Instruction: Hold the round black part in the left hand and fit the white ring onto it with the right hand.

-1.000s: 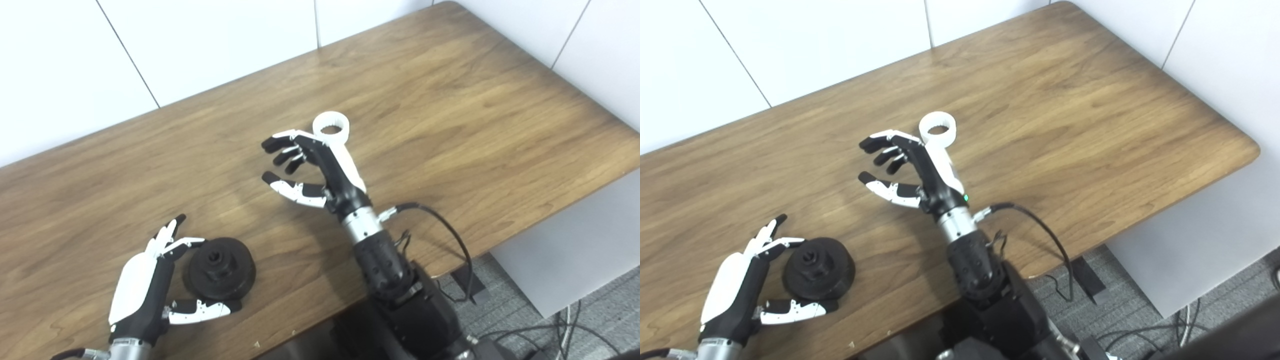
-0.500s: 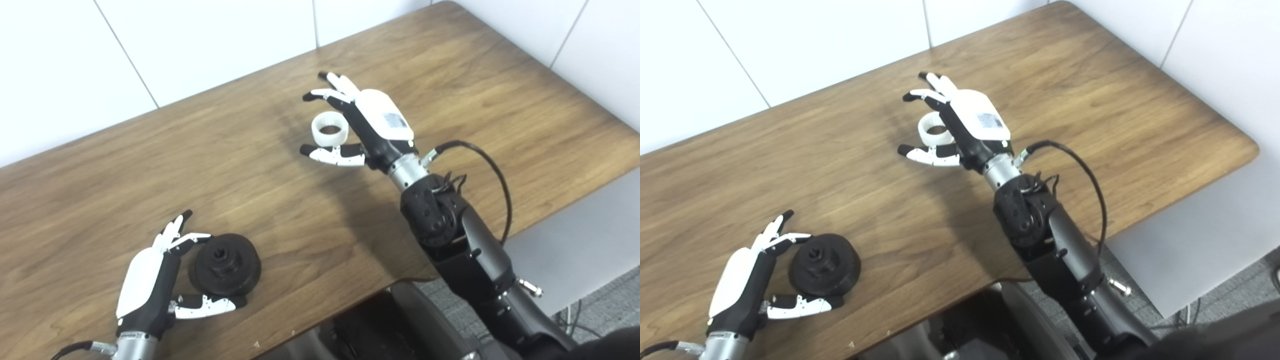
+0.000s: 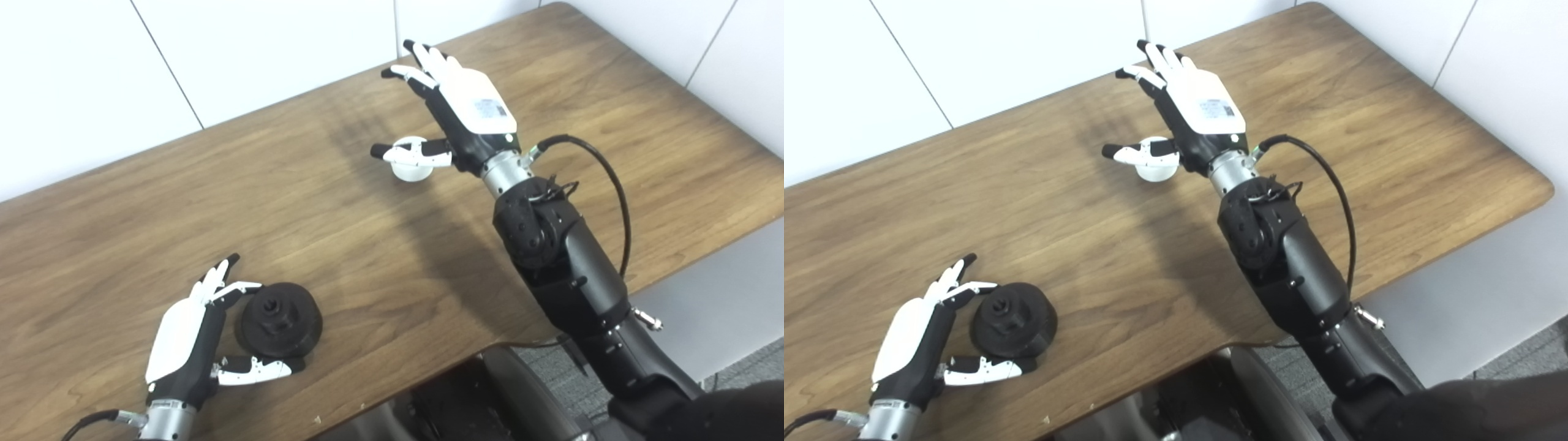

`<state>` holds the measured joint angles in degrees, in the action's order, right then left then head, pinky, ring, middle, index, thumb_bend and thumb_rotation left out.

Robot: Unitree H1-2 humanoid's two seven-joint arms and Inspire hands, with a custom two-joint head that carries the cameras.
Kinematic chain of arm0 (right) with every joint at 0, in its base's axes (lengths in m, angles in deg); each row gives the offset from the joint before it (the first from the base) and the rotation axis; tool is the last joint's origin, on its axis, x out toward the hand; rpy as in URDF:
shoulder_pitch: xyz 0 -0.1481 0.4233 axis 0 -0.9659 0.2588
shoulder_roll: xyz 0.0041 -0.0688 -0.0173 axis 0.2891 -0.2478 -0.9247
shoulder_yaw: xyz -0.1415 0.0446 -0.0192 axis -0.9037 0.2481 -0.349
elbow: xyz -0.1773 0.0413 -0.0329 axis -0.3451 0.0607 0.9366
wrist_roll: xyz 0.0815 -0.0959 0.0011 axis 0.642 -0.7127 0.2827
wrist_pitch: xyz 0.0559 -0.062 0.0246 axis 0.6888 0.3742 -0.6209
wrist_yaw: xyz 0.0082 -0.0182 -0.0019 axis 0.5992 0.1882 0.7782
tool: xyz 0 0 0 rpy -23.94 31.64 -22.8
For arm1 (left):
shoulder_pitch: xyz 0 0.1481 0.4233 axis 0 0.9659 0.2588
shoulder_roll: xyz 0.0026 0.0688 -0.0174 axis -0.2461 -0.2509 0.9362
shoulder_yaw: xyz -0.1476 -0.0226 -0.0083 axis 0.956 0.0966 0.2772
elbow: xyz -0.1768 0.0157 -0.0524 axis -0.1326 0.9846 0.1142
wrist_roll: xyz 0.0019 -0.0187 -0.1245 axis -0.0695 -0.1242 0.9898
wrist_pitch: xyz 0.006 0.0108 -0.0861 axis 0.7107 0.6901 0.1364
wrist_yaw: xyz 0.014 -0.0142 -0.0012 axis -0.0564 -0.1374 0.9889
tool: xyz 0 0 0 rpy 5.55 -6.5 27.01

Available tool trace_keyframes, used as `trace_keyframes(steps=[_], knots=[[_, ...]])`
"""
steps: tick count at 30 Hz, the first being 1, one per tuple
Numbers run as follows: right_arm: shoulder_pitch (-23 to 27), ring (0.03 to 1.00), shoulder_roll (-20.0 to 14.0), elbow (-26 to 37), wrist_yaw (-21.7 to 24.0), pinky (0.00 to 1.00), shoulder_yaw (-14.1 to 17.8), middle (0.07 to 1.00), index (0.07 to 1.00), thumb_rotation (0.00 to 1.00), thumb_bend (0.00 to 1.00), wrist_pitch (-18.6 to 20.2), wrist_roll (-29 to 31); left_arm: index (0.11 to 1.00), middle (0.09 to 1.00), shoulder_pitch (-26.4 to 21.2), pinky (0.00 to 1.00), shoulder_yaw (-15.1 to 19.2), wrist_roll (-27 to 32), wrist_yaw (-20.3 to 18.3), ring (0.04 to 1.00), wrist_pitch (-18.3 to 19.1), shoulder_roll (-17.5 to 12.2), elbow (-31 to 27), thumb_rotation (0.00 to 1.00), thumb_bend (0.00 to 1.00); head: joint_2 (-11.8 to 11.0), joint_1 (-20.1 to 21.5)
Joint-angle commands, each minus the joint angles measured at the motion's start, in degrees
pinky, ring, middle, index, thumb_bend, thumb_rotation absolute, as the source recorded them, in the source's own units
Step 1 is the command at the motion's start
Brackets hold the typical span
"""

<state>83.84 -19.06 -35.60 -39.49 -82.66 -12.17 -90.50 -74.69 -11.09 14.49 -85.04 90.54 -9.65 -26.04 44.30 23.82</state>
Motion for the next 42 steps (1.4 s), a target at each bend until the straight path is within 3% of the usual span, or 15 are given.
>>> trace_keyframes(steps=[1,8,16,29,42], knots=[[2.45,1.0,-1.07,1.19,0.04,1.0,0.46,1.0,0.856,0.58,0.72,0.01,-0.99,0.625,1.0,-1.17,1.0,-0.15,-1.25,0.82,1.0,-0.59,0.04,0.07,0.32,1.0,-0.05,-0.08],[4.77,1.0,-3.52,-0.74,4.78,0.98,0.51,1.0,0.883,0.57,0.79,1.08,-0.78,0.626,1.0,-0.93,1.0,-0.31,-1.73,0.99,1.0,-0.38,0.34,0.24,0.33,1.0,-0.05,-0.48],[7.98,1.0,-6.84,-5.93,9.3,0.92,-0.02,1.0,0.857,0.58,0.74,2.06,0.96,0.625,1.0,-0.51,1.0,-0.13,-1.68,0.61,1.0,-0.04,0.64,-0.46,0.32,1.0,0.16,-0.65],[9.52,1.0,-11.1,-12.65,14.75,0.98,-1.64,1.0,0.892,0.77,0.99,3.7,5.11,0.624,1.0,-0.59,1.0,0.3,-1.44,0.59,1.0,-0.32,0.47,-0.86,0.34,1.0,0.55,-1.48],[8.44,1.0,-13.57,-12.58,18.48,0.97,-4.57,1.0,0.893,0.73,1.0,5.05,5.49,0.623,1.0,-0.72,1.0,0.44,-1.62,0.69,1.0,-0.56,0.43,-1.17,0.34,1.0,0.83,-2.1]])
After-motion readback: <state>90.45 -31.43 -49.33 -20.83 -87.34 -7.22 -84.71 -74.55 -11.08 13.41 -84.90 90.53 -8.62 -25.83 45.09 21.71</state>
